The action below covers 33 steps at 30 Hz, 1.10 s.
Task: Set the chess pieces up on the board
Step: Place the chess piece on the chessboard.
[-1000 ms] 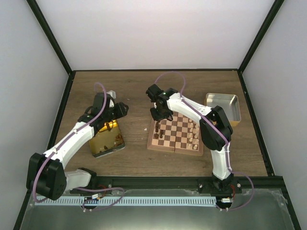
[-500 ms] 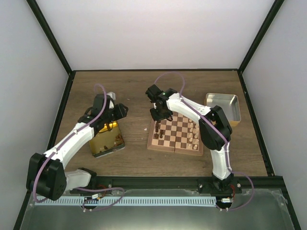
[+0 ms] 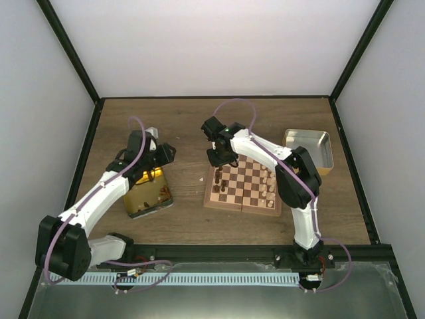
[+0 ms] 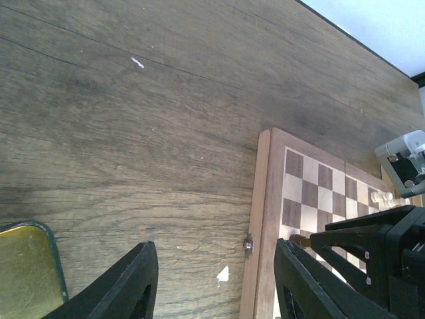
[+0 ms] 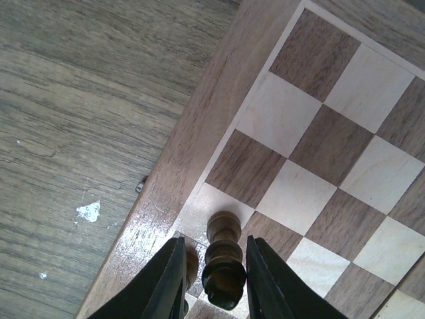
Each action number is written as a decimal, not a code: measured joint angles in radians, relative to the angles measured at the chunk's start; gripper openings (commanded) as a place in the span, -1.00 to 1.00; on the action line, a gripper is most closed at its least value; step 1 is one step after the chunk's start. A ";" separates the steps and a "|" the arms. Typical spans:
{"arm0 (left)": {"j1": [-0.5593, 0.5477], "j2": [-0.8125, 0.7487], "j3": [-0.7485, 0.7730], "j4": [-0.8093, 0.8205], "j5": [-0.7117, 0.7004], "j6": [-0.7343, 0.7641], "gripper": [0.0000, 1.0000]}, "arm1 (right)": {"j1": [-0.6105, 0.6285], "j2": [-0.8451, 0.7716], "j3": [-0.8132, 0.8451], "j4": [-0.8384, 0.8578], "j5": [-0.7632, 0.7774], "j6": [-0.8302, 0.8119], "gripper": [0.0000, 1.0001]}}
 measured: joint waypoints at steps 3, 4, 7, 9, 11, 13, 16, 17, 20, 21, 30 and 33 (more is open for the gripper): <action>0.004 -0.013 0.000 -0.010 -0.012 0.000 0.01 | 0.000 0.000 0.000 0.005 0.002 0.011 -0.46; 0.005 -0.017 0.000 -0.012 -0.015 0.000 0.01 | 0.000 0.000 0.000 0.007 0.003 0.015 -0.47; 0.010 -0.030 0.000 -0.022 -0.027 0.000 0.01 | 0.000 0.000 0.000 0.016 0.005 0.020 -0.55; 0.011 -0.035 0.000 -0.029 -0.037 0.000 0.01 | 0.000 -0.003 0.000 0.022 0.005 0.023 -0.67; 0.014 -0.039 0.000 -0.032 -0.041 0.000 0.01 | 0.000 -0.006 0.000 0.025 0.005 0.027 -0.76; 0.016 -0.039 0.000 -0.035 -0.043 0.000 0.01 | 0.000 -0.011 -0.002 0.031 0.006 0.036 -0.76; 0.018 -0.039 0.000 -0.038 -0.044 0.000 0.02 | 0.000 -0.012 -0.003 0.042 0.005 0.040 -0.76; 0.019 -0.039 0.000 -0.039 -0.045 0.000 0.02 | 0.000 -0.012 -0.003 0.045 0.005 0.040 -0.75; 0.019 -0.040 0.000 -0.039 -0.045 0.000 0.02 | 0.000 -0.012 -0.004 0.051 0.006 0.041 -0.57; 0.019 -0.040 0.000 -0.040 -0.045 0.000 0.03 | 0.000 -0.012 -0.004 0.052 0.008 0.042 -0.52; 0.033 -0.049 -0.013 -0.109 -0.167 -0.013 0.46 | 0.000 -0.084 -0.031 0.103 0.059 0.066 -0.33; 0.050 -0.070 -0.069 -0.145 -0.258 -0.035 0.41 | 0.000 -0.159 -0.066 0.150 0.084 0.080 -0.33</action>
